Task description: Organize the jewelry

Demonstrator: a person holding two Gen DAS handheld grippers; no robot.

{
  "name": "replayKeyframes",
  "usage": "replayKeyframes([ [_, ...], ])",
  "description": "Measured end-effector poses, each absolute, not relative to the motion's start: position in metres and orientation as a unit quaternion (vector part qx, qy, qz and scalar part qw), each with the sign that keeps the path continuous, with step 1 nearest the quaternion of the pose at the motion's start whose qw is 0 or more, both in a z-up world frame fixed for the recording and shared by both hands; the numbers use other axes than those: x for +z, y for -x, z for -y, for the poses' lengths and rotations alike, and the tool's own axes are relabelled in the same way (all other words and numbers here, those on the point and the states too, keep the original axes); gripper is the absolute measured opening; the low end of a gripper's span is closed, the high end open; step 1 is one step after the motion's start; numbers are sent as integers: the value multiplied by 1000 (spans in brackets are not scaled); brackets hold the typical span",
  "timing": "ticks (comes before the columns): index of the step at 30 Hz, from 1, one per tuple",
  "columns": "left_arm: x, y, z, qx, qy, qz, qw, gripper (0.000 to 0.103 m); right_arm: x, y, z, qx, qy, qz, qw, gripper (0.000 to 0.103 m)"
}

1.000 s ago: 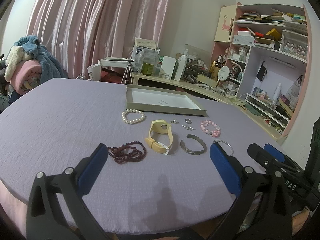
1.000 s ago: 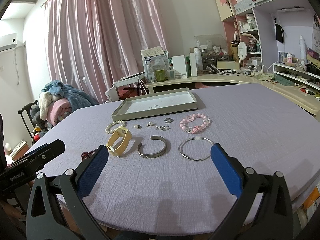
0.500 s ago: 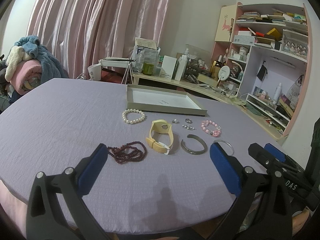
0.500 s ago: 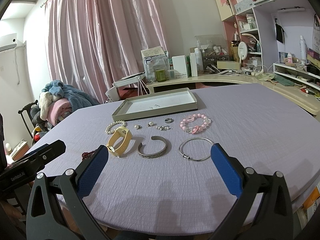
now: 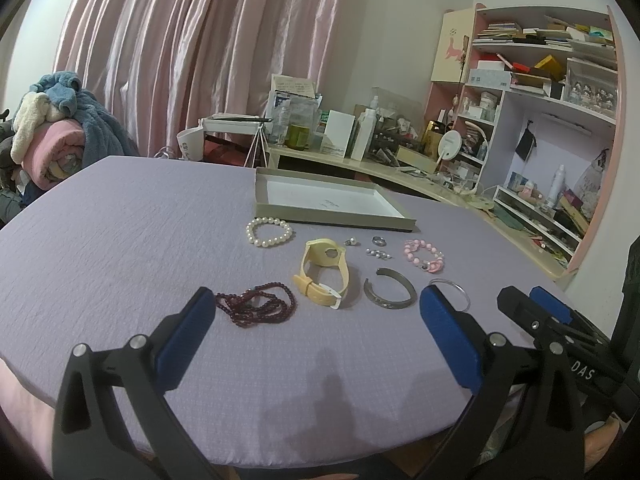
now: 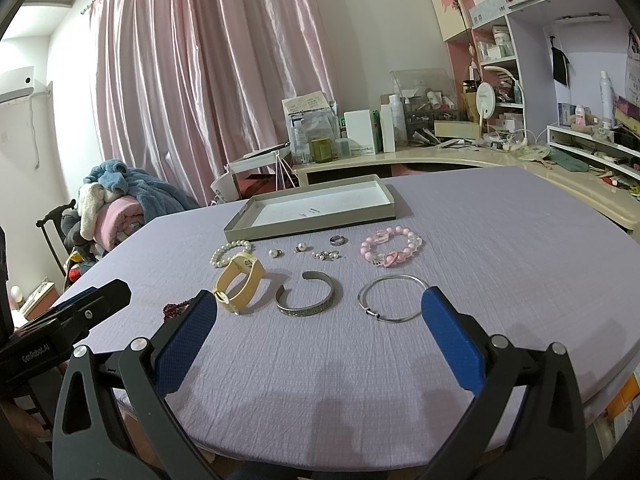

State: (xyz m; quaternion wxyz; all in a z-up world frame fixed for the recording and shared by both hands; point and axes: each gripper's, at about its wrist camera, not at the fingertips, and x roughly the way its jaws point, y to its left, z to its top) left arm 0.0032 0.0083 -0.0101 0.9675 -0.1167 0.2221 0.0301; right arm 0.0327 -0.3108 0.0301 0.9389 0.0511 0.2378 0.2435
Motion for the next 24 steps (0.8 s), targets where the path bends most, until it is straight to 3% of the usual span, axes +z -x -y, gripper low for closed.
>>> replayKeyframes([
  [14,-19,-9,-31,50,122,-255,958,101,11,-55,315,221,-53,-263,938,102],
  [24,-33,-37,-50,79,116,-318,938,101,-14,-118,310,164,-10,-375,912,102],
])
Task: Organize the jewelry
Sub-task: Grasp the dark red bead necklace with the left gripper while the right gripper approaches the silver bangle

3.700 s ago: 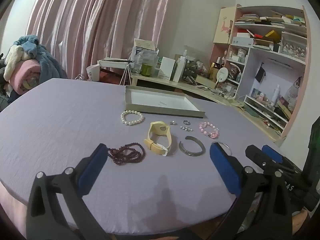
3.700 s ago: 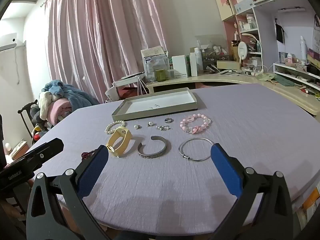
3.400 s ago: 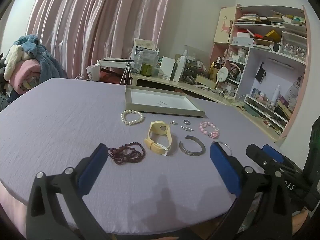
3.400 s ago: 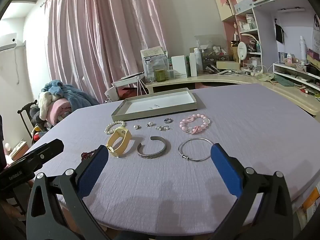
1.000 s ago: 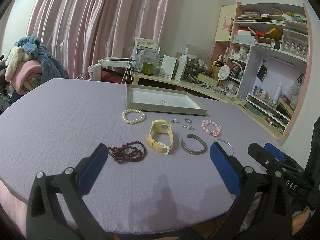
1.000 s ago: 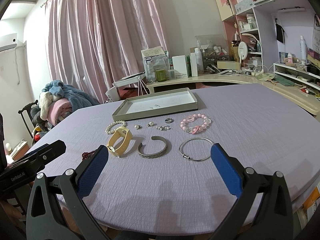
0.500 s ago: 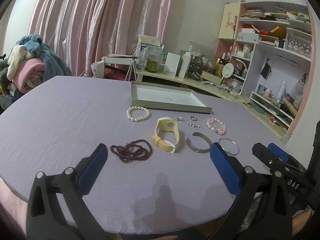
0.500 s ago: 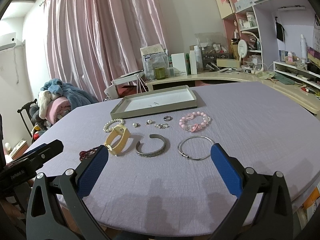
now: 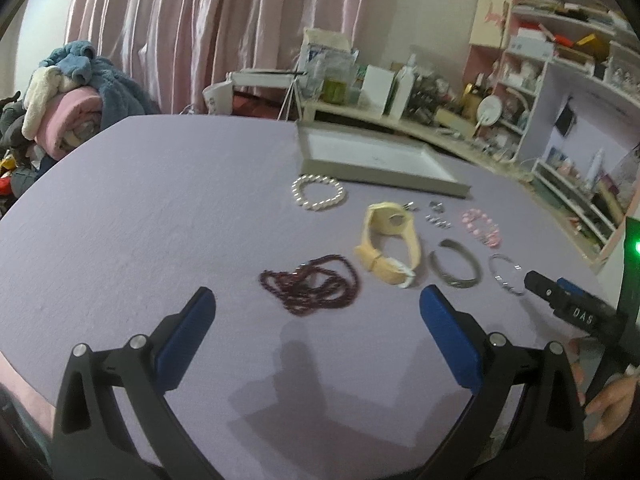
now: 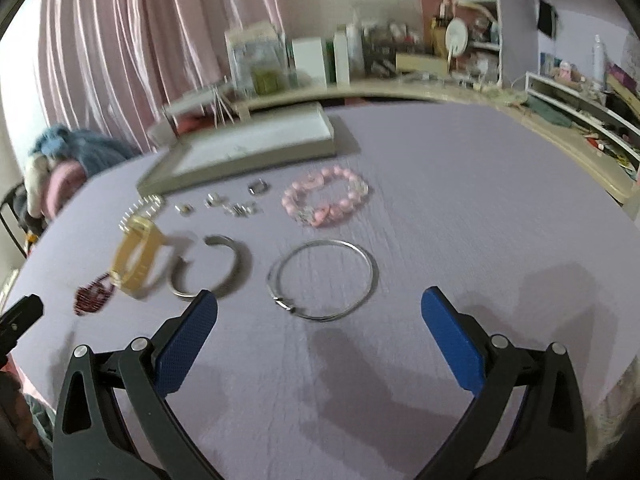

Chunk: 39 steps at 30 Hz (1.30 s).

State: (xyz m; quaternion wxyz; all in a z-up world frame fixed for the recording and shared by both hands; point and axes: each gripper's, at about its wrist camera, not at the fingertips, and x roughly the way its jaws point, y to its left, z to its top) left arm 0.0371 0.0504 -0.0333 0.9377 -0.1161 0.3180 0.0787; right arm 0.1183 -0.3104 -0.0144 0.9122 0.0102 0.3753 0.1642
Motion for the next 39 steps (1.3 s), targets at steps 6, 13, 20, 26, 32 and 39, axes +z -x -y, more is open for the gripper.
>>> replayKeyframes([
  [6,-37,-51,-59,75,116,-337,931,101,-31,-147,300,138,23,-438,888,102],
  [13,-43,-70,-61,71,108,-358,925,101,-32,-154,289,136,57,-460,876,100],
  [20,-49,-91,-59,73,100,-387,914,101,-27,-157,283,160,66,-449,877,76],
  [26,-57,-103,-59,77,93,-415,902,101,-27,-155,284,168,65,-442,879,75],
  [32,-65,-115,-53,83,67,-443,890,89,-27,-155,284,169,65,-442,879,75],
  [39,-63,-115,-45,86,39,-442,892,59,-27,-155,283,169,64,-442,879,75],
])
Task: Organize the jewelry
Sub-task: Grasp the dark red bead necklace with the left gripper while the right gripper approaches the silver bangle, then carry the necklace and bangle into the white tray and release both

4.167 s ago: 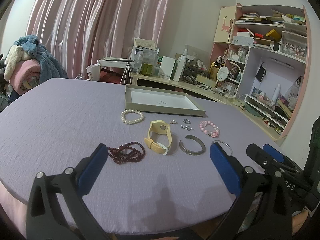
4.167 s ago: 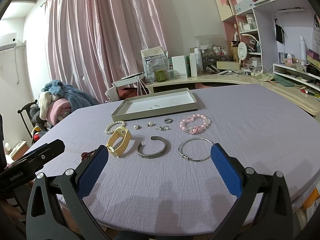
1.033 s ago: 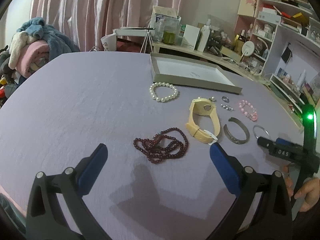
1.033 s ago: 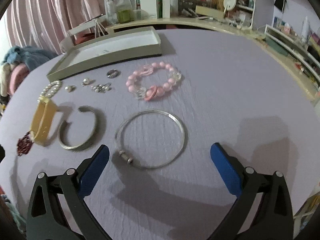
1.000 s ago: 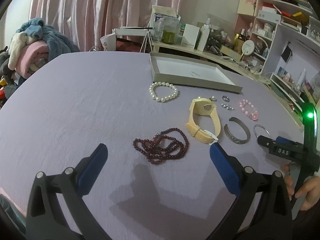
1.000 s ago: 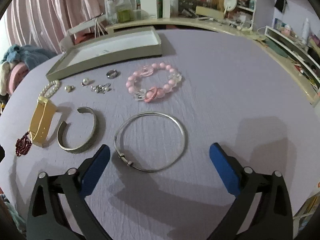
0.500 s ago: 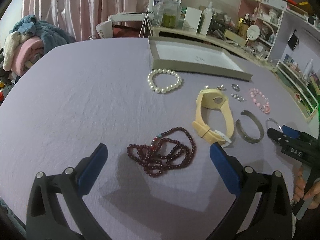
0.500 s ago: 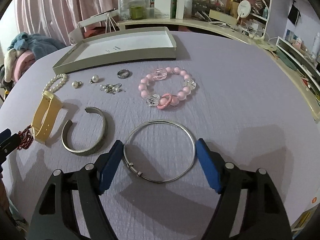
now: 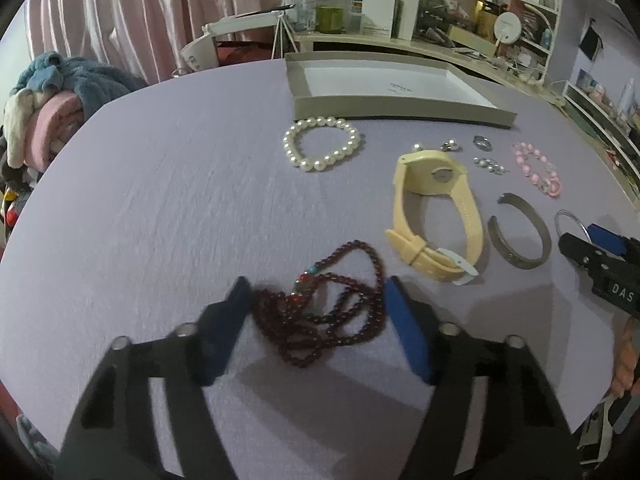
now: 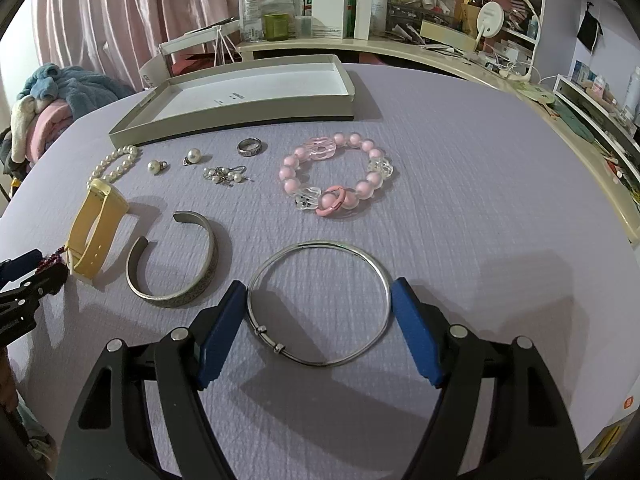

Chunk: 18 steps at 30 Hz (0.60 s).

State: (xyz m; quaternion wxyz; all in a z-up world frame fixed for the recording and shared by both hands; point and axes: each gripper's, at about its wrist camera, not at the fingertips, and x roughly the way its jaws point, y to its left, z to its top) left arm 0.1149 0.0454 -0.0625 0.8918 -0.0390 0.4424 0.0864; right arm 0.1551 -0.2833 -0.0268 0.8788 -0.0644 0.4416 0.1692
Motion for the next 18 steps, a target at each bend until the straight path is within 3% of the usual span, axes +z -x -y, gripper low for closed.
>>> replayKeyframes([
  [2,-61,-115,-41,82,34,-441,893,46,-27,-155,284,169,64,-442,879,75],
  [4,-60,-116,-36,78,29,-439,895,22,-27,-155,284,169,63,-442,879,75],
  [6,-58,-117,-36,71,34,-440,894,13,-26,-155,284,171,61,-442,878,75],
  [18,-13,-108,-60,53,65,-392,916,8,1,-151,291,196,31,-421,885,75],
])
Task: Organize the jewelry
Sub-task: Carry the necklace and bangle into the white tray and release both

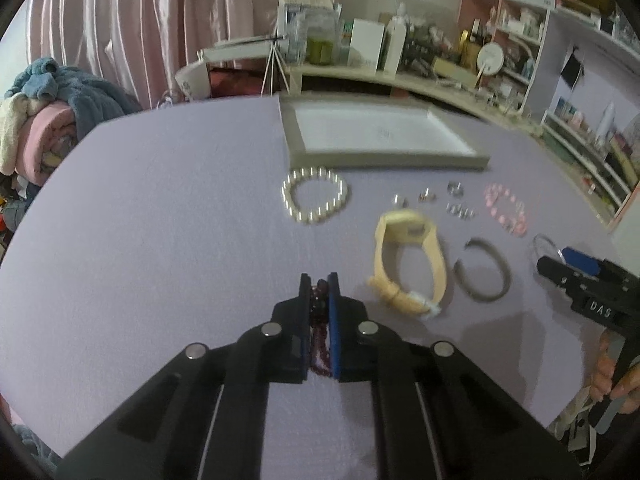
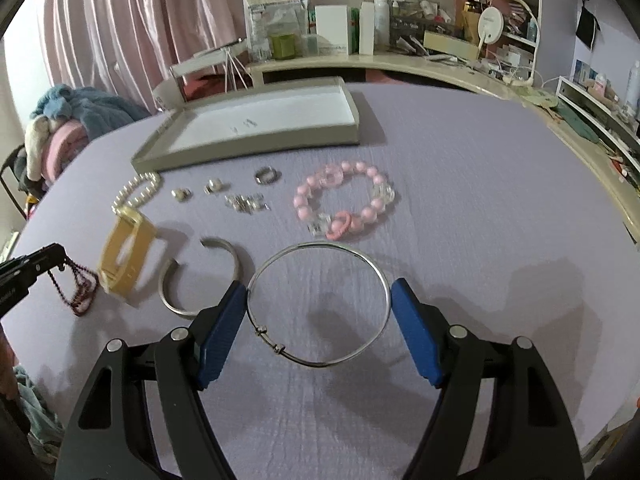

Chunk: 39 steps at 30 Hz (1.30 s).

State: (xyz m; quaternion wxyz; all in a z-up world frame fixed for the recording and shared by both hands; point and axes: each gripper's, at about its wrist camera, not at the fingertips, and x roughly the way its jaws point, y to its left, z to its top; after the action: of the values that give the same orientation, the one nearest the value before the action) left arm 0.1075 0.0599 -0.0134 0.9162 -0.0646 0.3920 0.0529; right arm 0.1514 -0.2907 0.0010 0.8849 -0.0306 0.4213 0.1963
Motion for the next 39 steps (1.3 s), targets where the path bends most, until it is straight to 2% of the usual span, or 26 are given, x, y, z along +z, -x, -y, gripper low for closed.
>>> replayKeyframes([
  [13,82,-124,-54,21,52,-322,945,8,62,-172,281,238,18,-374,896,75],
  [22,133,-192,-52,12,42,-287,957,8,91,-221,249,252,32,-338,906,76],
  [30,126,-277,-60,6,56,-290,955,8,76,-300,221,261,20,-357,897,76],
  [39,75,-353,-85,14,71,-328,942,8,24,-382,180,266,41,-425,865,76],
])
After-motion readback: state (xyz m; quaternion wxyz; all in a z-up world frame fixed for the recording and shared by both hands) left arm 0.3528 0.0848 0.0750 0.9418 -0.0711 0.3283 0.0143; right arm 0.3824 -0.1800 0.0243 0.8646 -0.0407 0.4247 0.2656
